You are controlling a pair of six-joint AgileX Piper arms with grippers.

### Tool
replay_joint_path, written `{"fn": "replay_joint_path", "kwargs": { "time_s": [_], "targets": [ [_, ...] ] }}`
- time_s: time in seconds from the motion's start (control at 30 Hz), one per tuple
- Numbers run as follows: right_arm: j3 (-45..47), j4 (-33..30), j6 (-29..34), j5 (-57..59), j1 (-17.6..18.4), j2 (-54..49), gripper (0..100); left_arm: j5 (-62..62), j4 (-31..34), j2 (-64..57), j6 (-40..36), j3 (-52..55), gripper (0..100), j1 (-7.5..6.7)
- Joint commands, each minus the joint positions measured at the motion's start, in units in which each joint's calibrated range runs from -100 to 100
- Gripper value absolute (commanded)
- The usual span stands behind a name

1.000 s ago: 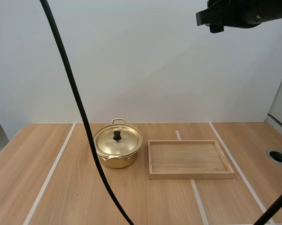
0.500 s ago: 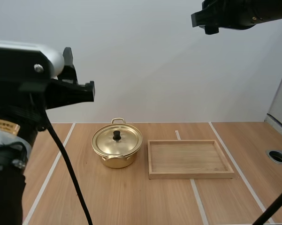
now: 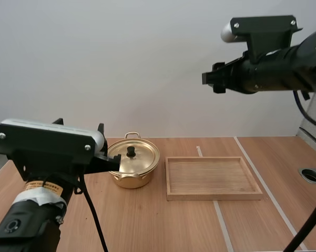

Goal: Open the pot, put the pineapple inside, and close it

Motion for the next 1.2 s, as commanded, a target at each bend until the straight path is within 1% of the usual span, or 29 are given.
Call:
{"fn": "replay_joint_path", "kwargs": {
  "time_s": [0.0,0.1,0.23,0.3,0.47,0.6,0.7,0.8,0.93,1.0,1.17],
  "targets": [
    [7.73,2.38,-4.53,-8.24,-0.22,-0.43,100,-1.11,0.42,-1.81,-3.45,6.09,100,-0.49],
    [11.43,2.5,-5.55,-8.06,-0.22,-0.43,100,-0.93,0.42,-2.91,-5.68,10.17,100,-0.49],
    [14.75,2.5,-5.55,-8.06,-0.22,-0.43,100,-0.93,0.42,-3.55,-5.68,12.83,100,-0.49],
    [15.79,2.5,-5.55,-7.63,-0.22,-0.43,100,6.35,0.42,-4.69,-6.07,12.83,100,-0.49],
    [18.27,2.5,-5.55,-6.85,-0.22,-0.43,100,11.38,1.39,-5.6,-10.59,12.83,100,-0.49],
    [21.42,2.86,-5.55,-6.82,-0.22,-0.43,100,19.84,5.89,-5.6,-15.77,12.83,100,-0.49],
    [24.45,3.0,-6.69,-10.49,-0.22,-0.43,100,21.33,10.32,-5.6,-19.1,12.83,100,-0.49],
    [26.89,3.33,-9.81,-15.57,-0.22,-0.43,100,20.75,14.23,-5.6,-19.11,12.83,100,-0.49],
    [27.09,3.43,-9.47,-15.6,-0.22,-0.43,100,20.6,15.05,-5.6,-19.11,12.83,100,-0.41],
    [27.09,3.71,-8.82,-14.08,-0.22,-0.43,100,20.6,15.05,-5.6,-19.11,12.83,100,-0.41],
    [27.09,3.1,-8.82,-3.48,-0.22,-0.43,100,20.6,15.05,-5.6,-19.11,12.83,100,-0.41]
  ]
}}
